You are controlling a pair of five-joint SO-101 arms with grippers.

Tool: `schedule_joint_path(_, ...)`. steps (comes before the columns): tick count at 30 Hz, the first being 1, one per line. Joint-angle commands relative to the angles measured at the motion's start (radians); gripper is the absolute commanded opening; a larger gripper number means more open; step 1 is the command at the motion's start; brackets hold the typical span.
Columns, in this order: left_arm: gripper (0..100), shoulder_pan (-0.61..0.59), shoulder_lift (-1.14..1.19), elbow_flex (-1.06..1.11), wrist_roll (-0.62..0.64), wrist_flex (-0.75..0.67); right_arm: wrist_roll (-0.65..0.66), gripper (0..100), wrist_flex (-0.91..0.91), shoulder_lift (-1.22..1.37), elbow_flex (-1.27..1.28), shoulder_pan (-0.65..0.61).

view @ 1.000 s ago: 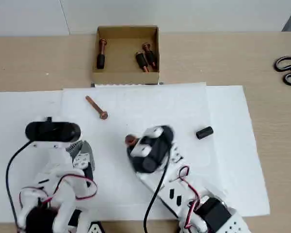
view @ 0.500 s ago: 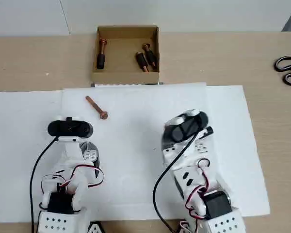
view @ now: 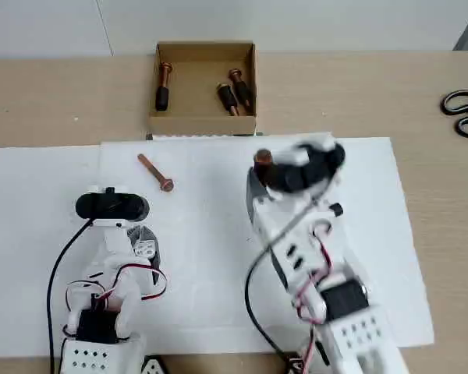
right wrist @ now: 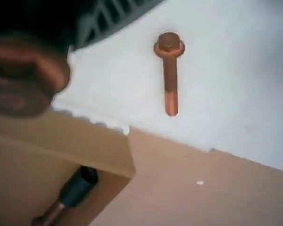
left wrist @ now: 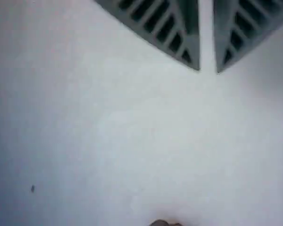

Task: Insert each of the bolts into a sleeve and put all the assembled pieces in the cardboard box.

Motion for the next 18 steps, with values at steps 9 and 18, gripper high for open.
schedule_joint_path(9, 1, 0.005, -0.011, -0.002, -0.034, -0.028, -0.012, 0.2, -0.260, 0.705, -0.611, 0.108)
schedule_joint_path(18, 1, 0.005, -0.011, -0.002, -0.032, -0.028, -0.040, 0.3, -0.438, 1.178, -0.990, 0.117)
